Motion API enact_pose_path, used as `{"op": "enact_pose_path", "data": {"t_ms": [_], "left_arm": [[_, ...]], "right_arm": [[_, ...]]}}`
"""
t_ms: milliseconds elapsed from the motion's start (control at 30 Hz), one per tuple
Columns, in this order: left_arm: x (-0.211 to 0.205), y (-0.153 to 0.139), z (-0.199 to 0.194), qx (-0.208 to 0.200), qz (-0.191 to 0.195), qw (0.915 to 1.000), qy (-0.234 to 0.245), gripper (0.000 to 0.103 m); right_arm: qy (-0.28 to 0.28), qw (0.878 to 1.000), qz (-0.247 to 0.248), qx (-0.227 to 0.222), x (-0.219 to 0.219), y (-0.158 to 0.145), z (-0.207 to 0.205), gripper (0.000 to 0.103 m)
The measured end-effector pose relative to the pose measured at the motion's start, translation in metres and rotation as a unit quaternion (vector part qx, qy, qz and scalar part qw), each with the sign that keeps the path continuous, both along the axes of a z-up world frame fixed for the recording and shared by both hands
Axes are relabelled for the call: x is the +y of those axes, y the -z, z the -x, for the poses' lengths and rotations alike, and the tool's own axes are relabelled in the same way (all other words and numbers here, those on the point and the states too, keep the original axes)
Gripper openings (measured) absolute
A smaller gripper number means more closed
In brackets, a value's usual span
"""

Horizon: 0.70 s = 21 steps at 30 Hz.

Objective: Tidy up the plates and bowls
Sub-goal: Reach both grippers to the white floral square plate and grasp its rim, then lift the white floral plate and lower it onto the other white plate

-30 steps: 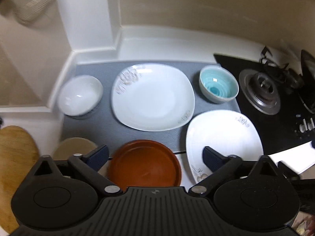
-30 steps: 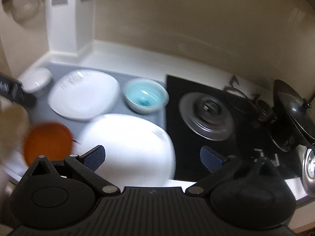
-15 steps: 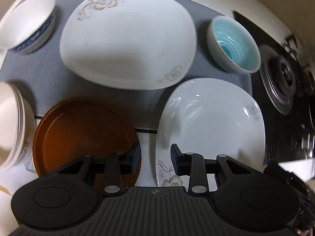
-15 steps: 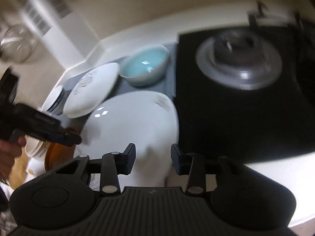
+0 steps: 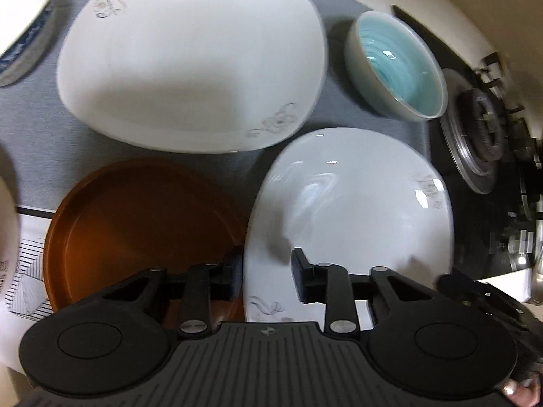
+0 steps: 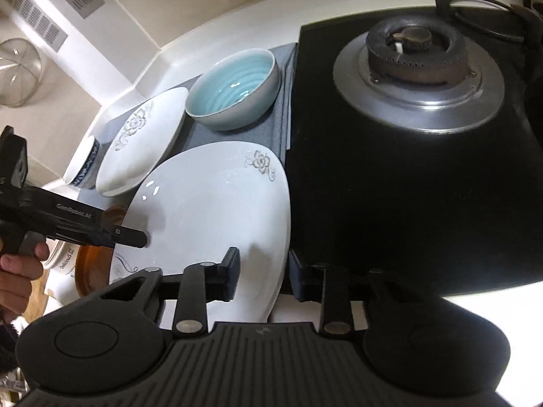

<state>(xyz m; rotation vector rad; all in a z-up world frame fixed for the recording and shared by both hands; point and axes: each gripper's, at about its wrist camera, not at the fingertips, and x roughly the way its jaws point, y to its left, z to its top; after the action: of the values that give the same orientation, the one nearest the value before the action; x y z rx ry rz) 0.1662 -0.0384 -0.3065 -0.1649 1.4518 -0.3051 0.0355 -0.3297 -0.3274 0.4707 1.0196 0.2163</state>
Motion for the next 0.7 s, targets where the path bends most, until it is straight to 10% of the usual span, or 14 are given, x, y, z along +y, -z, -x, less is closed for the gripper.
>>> {"op": "enact_pose_path", "data": {"t_ms": [700], "left_arm": [[-0.006, -0.002, 0.005, 0.011, -0.007, 0.9994, 0.031, 0.027]], "right_arm": [[0.007, 0.995, -0.089, 0.044, -0.011, 0.014, -0.001, 0.037]]}}
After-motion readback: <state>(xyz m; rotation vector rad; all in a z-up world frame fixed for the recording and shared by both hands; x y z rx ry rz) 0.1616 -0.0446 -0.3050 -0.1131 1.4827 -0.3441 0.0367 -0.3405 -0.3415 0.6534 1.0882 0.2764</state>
